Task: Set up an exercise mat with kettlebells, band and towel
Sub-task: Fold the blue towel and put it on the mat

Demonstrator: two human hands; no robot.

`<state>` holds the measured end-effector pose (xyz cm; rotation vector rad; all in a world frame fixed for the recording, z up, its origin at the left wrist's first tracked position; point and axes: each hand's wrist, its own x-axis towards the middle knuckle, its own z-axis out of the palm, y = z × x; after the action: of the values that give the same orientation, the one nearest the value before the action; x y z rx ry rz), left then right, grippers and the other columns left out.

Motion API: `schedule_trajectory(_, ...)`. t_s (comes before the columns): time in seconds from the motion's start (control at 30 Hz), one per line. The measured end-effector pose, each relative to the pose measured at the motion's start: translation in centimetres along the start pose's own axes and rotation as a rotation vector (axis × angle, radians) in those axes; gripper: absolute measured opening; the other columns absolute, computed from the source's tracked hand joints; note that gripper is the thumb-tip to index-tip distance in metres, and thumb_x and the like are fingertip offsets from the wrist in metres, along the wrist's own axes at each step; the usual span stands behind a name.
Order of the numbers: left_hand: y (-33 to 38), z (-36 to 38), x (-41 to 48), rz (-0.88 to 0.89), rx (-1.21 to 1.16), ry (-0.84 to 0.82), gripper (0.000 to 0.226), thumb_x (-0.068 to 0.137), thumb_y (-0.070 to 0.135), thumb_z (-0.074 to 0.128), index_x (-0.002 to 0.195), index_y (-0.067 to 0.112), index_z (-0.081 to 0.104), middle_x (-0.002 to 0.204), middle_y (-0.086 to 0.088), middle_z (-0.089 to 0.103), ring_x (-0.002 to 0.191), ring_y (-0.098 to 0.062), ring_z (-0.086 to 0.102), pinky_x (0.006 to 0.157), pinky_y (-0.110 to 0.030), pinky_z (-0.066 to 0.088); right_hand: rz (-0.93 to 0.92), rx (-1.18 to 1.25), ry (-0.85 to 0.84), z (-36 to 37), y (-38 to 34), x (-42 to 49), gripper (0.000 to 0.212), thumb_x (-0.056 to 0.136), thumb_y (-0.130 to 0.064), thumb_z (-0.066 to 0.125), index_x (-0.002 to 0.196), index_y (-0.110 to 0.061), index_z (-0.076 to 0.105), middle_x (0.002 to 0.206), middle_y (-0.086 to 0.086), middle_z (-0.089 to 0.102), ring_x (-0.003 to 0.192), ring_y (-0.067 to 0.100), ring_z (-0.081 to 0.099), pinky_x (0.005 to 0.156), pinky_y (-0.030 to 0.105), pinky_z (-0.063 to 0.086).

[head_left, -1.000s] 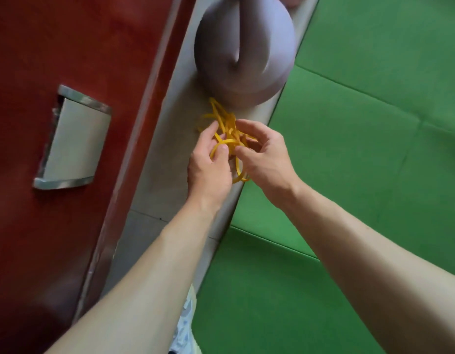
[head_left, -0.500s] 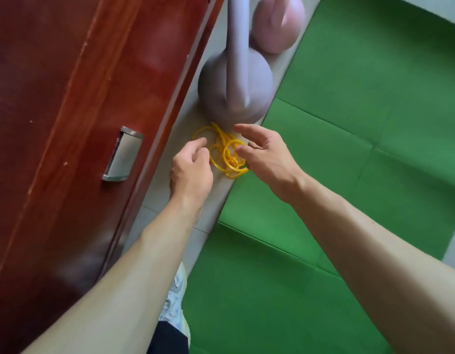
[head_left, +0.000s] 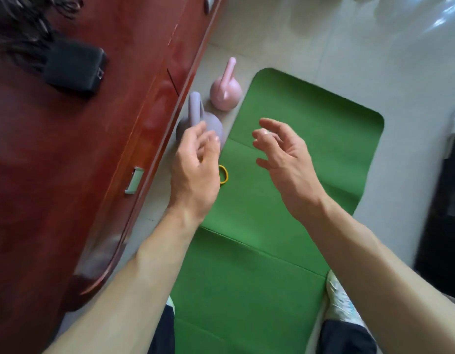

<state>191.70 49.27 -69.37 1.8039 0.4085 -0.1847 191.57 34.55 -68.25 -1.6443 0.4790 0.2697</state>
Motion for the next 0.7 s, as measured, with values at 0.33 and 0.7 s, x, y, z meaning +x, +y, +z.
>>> schedule_trajectory(0.33, 25.5, 0.7, -12.2, 0.282, -0.160, -0.273, 0.040, 0.096, 0.046, 0.053, 0.125, 0.023, 0.064, 0.126, -0.002, 0.068, 0.123, -0.022, 0.063, 0.109, -0.056, 0.047, -0.258, 0.137, 0.224, -11.8, -22.4, -15.7, 0.046, 0.097, -0.033, 0.055, 0.140, -0.017, 0.052, 0.128, 0.006, 0.063, 0.123, 0.020, 0.062, 0.109, 0.041, 0.050)
schedule_trajectory(0.7, 41.7, 9.0, -29.6, 0.511, -0.114, -0.780, 0.044, 0.097, 0.032, 0.049, 0.134, 0.009, 0.058, 0.124, 0.001, 0.067, 0.116, -0.010, 0.064, 0.103, -0.042, 0.054, -0.359, 0.323, 0.686, -28.1, -26.6, -37.1, 0.041, 0.095, -0.035, 0.052, 0.134, -0.023, 0.054, 0.131, 0.000, 0.064, 0.128, 0.016, 0.060, 0.104, 0.037, 0.051)
